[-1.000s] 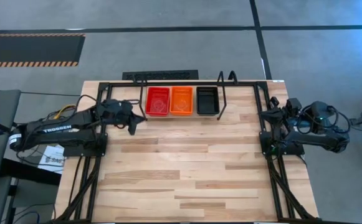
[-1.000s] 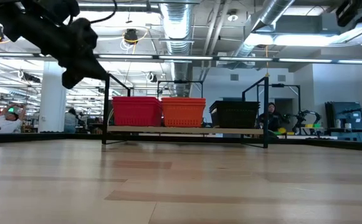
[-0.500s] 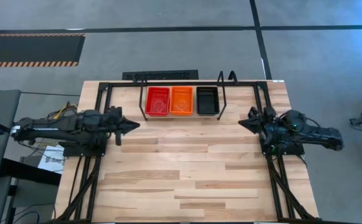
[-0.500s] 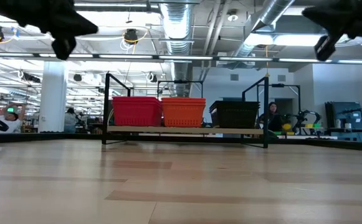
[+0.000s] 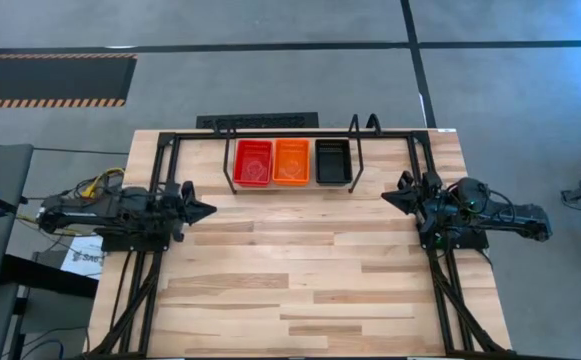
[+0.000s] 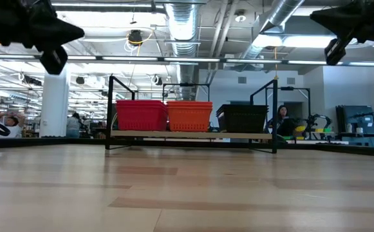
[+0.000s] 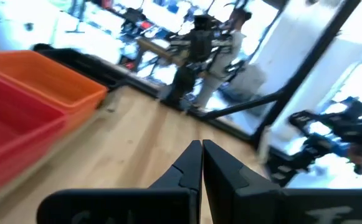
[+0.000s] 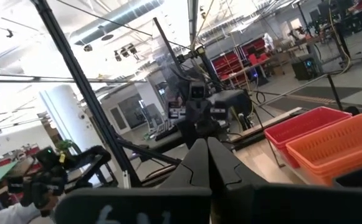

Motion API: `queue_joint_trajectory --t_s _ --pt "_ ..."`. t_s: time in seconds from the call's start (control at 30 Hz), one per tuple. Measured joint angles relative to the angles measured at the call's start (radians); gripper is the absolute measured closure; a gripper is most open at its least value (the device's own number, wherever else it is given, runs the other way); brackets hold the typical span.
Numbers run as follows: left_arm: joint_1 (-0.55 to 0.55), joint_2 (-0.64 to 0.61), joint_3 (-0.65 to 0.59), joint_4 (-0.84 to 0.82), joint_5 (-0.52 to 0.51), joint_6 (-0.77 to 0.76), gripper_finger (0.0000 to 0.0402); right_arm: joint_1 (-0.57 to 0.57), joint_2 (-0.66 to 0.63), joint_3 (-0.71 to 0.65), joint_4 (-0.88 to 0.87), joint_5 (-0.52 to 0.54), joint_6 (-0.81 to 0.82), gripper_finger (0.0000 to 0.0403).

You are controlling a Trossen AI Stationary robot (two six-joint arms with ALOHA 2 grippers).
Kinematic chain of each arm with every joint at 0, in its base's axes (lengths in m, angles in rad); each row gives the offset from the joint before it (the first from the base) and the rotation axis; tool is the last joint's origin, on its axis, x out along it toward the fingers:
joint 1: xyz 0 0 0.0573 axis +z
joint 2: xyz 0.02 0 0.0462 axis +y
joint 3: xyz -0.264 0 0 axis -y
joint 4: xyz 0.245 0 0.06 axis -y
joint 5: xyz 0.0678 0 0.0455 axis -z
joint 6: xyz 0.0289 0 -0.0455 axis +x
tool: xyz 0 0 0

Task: Stack baskets on shelf by color
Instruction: Return to Home Position

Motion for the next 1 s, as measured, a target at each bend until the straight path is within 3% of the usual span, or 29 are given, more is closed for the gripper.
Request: queue_joint_trajectory --t_s 0.13,0.33,0.8,0.93,1.0 --pt "0.000 -0.098 -0.086 0.035 0.011 -0.024 0.0402 0.000 0.000 0.000 -0.006 0.011 -0.004 0.0403" --pt "0.000 -0.080 -0.139 0.039 0.002 -0.069 0.0401 -0.002 0.000 0.000 -0.068 0.059 -0.004 0.0403" --pt "0.000 -0.080 -0.140 0.042 0.006 -0.168 0.0401 -0.001 0.000 0.000 -0.083 0.129 -0.005 0.0372" --pt "0.000 -0.080 -0.140 0.045 0.008 -0.165 0.0401 -0.001 0.000 0.000 -0.102 0.129 -0.012 0.0370" --pt "0.000 -0.080 -0.140 0.045 0.011 -0.085 0.0401 0.001 0.000 0.000 -0.129 0.127 -0.051 0.0371"
